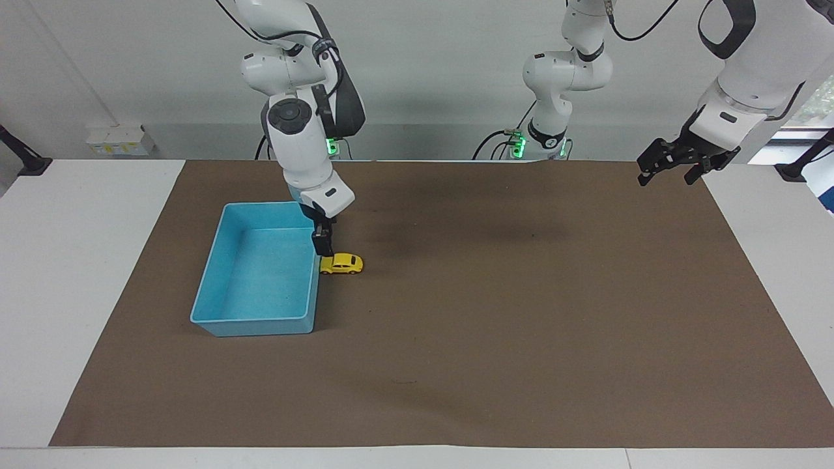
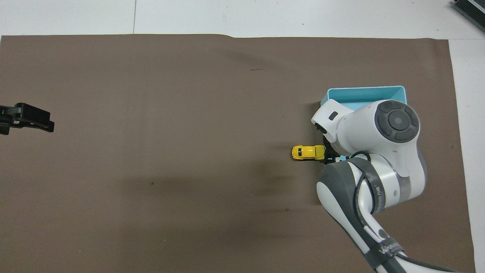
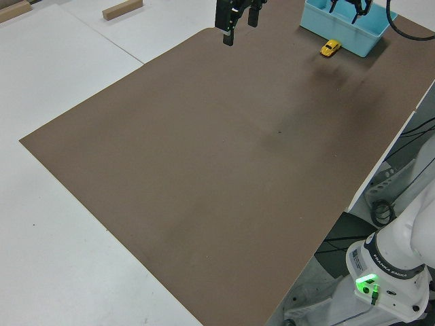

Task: Wind up and store yellow beetle car
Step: 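Grasp the yellow car with the right gripper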

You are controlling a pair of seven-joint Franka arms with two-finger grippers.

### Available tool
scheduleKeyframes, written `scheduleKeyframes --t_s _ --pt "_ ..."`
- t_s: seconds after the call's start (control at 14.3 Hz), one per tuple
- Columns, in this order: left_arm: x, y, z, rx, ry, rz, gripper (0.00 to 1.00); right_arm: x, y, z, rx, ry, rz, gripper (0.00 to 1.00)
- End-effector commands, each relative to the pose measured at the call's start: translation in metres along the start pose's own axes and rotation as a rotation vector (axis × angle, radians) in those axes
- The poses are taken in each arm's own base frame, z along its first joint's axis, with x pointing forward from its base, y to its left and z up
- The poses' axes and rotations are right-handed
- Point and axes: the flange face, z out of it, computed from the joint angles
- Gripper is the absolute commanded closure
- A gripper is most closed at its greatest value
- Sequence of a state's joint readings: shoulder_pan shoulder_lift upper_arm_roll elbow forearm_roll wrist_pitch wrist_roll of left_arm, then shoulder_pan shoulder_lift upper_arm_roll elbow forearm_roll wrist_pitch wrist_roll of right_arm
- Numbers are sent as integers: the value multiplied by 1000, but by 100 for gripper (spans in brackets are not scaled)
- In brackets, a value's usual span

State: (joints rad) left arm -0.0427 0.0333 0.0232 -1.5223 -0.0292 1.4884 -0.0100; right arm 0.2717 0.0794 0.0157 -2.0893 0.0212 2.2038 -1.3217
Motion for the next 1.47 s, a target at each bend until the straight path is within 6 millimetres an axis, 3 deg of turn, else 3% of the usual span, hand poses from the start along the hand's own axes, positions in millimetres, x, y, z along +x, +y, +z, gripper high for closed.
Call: scheduleKeyframes --t_s 0.0,0.49,0.63,0.77,0.91,0.98,1.05,1.12,1.19,1.4 --pt "0 -2 -2 9 -9 -13 0 -2 -3 28 -8 -7 -32 0" --pt "0 -2 -2 9 -9 -13 0 18 0 72 -13 -3 -54 0" --pt "0 -2 -2 9 -9 -13 0 17 0 73 -7 -5 -55 12" --pt "0 -2 -2 9 -9 -13 0 14 -4 78 3 -8 -54 17" --pt "0 -2 -2 9 -9 -13 0 15 -5 78 0 -20 -68 37" --pt "0 -2 -2 9 -9 -13 0 14 -4 78 1 -23 -69 53" --pt "0 -2 -2 9 -9 -13 0 14 -5 78 4 -24 -69 83" --pt "0 -2 -2 9 -9 -13 0 13 -5 79 6 -26 -70 95" --pt "0 -2 -2 9 -9 -13 0 13 -5 79 6 -27 -71 100" --pt "0 -2 -2 9 -9 -13 0 17 1 74 -4 -24 -69 100"
